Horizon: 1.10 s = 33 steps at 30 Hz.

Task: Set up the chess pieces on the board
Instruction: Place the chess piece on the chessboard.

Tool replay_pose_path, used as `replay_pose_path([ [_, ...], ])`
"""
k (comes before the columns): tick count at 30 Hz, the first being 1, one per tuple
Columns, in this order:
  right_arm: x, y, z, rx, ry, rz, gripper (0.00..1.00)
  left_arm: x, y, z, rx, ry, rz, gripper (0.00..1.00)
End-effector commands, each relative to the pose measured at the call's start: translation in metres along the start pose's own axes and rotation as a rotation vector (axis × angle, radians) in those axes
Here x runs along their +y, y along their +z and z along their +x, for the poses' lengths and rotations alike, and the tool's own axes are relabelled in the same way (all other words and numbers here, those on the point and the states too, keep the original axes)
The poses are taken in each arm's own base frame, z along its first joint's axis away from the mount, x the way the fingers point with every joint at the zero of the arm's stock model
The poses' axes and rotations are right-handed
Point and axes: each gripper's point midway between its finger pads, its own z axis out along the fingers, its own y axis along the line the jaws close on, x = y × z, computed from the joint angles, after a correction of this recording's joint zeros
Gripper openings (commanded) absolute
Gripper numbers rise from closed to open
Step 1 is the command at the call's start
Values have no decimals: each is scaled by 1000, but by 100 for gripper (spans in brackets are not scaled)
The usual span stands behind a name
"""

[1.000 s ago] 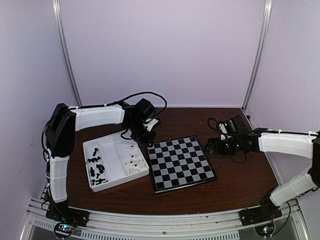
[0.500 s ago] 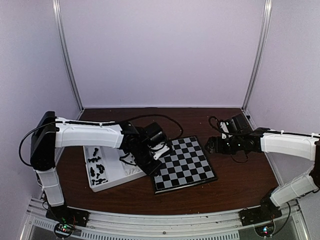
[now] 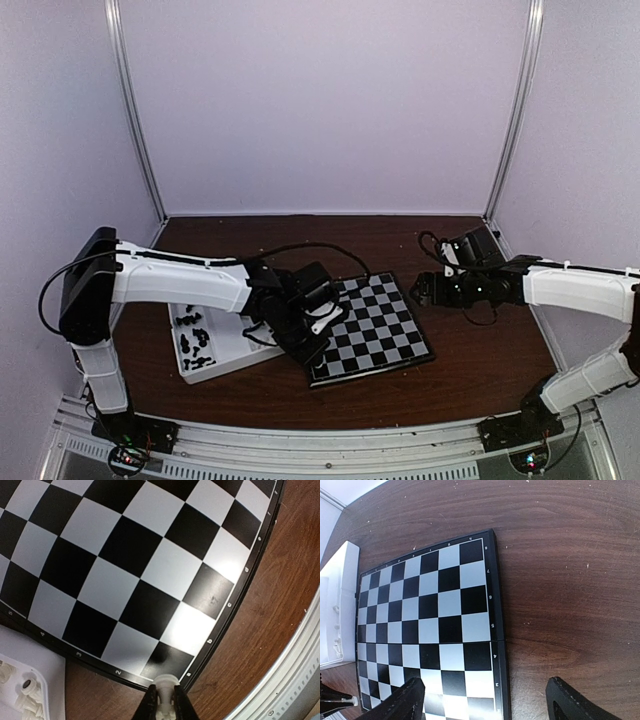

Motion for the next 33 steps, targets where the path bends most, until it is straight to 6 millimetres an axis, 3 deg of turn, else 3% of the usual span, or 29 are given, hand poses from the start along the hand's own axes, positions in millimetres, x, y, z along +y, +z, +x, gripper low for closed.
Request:
replay_pose_path([
  [1,3,-8,-4,-20,-4,-5,87,-3,12,-8,-23,-19,17,12],
  [12,1,-7,-2,-20,-2,-1,87,-2,28,-1,9,-28,-13,15],
  [23,0,-7,0,-18,-3,2,87,-7,28,6,32,-13,-16,15],
  [33,-1,-6,1,-17,5,1,87,-5,22,3,16,-4,-54,40],
])
